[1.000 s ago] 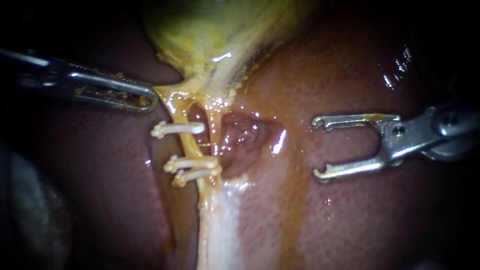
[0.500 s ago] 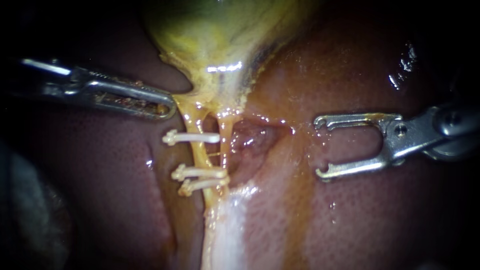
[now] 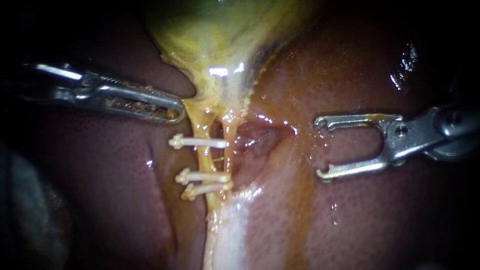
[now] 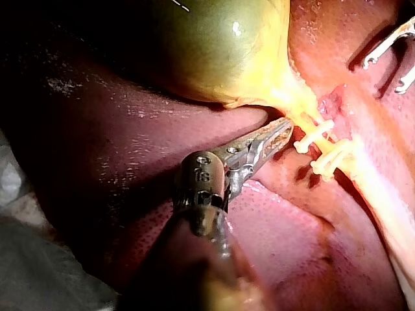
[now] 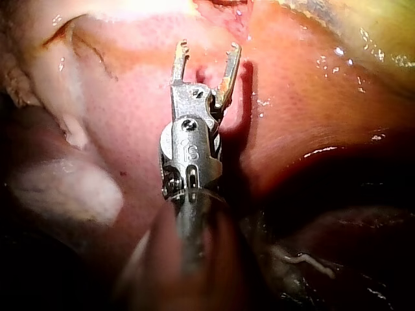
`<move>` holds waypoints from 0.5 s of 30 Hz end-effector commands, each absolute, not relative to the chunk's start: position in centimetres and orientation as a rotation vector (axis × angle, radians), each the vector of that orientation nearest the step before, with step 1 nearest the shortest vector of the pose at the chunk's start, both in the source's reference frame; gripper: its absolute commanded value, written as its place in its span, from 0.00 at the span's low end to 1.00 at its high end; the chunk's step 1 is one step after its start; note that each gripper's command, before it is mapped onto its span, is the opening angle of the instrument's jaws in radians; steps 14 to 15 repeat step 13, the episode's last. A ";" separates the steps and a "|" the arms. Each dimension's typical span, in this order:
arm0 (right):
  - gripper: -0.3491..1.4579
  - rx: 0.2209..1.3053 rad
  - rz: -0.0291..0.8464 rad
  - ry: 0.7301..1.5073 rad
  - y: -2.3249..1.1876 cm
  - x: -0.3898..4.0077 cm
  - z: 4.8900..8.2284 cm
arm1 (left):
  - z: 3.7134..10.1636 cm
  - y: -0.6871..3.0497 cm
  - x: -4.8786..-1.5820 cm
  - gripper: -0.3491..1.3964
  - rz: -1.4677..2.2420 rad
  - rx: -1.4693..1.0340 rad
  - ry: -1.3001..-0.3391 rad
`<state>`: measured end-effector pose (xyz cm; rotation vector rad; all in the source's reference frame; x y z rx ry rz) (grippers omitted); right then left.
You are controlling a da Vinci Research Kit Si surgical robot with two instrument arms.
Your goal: Going back third clip left tube
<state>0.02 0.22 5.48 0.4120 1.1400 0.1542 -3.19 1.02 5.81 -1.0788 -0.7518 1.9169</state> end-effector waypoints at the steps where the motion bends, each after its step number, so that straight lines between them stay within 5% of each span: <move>1: 0.47 0.412 0.154 1.140 0.22 0.02 5.48 | 5.81 1.02 -3.19 0.00 1.917 -1.079 -0.753; 15: 0.47 0.412 0.154 1.140 0.22 0.02 5.48 | 5.81 1.02 -3.20 0.00 1.918 -1.079 -0.753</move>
